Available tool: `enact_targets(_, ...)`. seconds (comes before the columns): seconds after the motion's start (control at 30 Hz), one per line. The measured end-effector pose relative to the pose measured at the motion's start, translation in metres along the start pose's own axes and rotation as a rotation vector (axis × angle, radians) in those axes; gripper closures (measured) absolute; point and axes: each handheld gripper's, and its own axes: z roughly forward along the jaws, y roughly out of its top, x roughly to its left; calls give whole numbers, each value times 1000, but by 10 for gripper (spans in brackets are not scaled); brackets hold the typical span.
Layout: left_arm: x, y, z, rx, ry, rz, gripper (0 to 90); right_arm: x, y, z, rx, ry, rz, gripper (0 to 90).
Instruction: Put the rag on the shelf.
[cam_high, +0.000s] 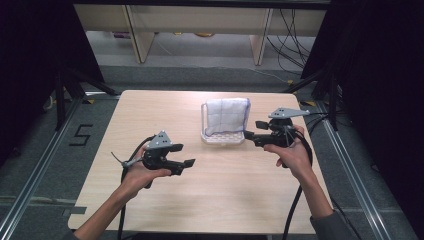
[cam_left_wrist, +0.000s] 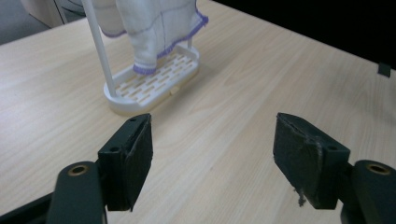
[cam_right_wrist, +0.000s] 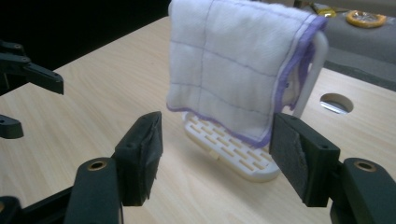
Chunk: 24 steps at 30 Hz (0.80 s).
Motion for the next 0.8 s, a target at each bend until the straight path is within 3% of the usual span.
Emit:
enact_targets(0.13, -1, -5, -1, 3, 10, 10, 282, 3, -5, 3, 9, -1, -32, 359)
enact_targets(0.17, -1, -6, -1, -4, 10, 8, 280, 7, -6, 3, 20, 3, 11, 359)
enact_targets(0.2, -2, -7, -1, 3, 11, 5, 279, 4, -7, 5, 13, -4, -30, 359)
enact_targets(0.3, -1, -11, -1, 5, 2, 10, 272, 6, -12, 8, 29, 7, 1, 355)
enact_targets(0.33, -1, -12, -1, 5, 3, 8, 271, 6, -13, 10, 20, 1, -21, 351)
enact_targets(0.37, -1, -13, -1, 9, 11, 8, 270, 8, -15, 10, 30, -5, -7, 349)
enact_targets(0.43, -1, -13, -1, 16, 13, 4, 267, 9, -19, 12, 22, -11, -30, 349)
enact_targets(0.5, -1, -18, -1, 8, 9, 2, 264, 12, -23, 12, 33, 14, -6, 347)
enact_targets(0.57, -3, -21, 0, 11, 18, 1, 264, 14, -27, 12, 31, -3, -16, 345)
enact_targets(0.7, -5, -27, 1, 22, 13, -2, 259, 19, -39, 12, 22, 24, -21, 341)
enact_targets(0.73, -5, -29, 1, 19, 5, -1, 258, 23, -42, 11, 26, 35, 4, 341)
enact_targets(0.8, -6, -32, 1, 30, 4, -1, 256, 24, -48, 12, 14, 71, -5, 341)
